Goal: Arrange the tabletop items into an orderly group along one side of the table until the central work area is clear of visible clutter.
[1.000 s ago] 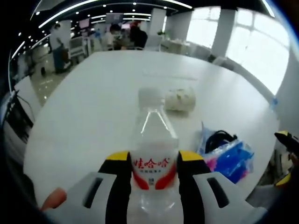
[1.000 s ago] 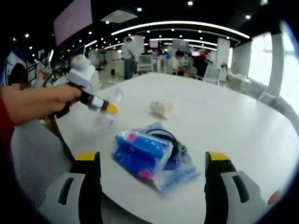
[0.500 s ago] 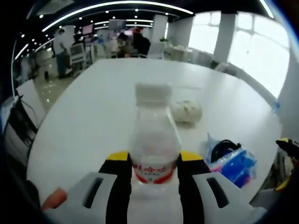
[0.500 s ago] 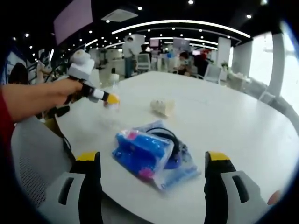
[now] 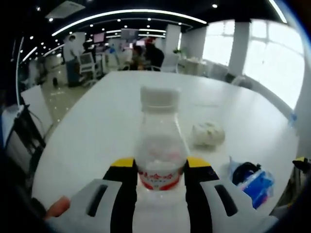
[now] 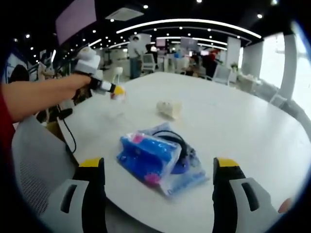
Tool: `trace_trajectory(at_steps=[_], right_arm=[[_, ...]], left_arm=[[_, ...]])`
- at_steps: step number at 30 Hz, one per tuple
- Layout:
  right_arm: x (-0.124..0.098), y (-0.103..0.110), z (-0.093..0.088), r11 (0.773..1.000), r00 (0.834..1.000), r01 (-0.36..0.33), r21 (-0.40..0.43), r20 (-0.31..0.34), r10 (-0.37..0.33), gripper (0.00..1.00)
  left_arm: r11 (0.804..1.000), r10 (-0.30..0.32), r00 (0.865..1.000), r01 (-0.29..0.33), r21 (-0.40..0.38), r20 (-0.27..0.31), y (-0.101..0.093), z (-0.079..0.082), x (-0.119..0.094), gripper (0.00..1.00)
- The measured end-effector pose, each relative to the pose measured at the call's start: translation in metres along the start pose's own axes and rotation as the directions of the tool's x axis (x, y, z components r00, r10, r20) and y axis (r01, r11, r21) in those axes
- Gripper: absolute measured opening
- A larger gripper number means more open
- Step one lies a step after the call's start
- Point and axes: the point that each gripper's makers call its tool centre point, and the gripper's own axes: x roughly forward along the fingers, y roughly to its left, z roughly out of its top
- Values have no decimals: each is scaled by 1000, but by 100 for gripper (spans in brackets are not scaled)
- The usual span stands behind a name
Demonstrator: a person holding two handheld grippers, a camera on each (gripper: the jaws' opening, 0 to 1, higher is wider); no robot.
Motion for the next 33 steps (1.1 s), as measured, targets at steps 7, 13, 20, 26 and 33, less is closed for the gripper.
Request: trace_trajectory(at_steps=[7,13,20,26,33], right_arm=[[1,0,-4,1000,1000,-1,-1,-19,1,91],[2,0,-7,1000,999,1,3,-33,0,91],[4,1,-10,1000,999,-2,1,-49,2,91],[4,1,-12,1000,998,0,2,-56,0,90],[4,1,-12,1000,998,0,1,-60,0,90]], left_arm=[[999,33,997,-33,-2,75,21,17,7,34],[998,59,993,-59,-2,99,40,19,16,34],[998,67,988,-69,9,142,52,24,23,34],[997,74,987,-77,20,142,56,20,29,34],[996,84,988,-86,10,131,54,6,30,35]])
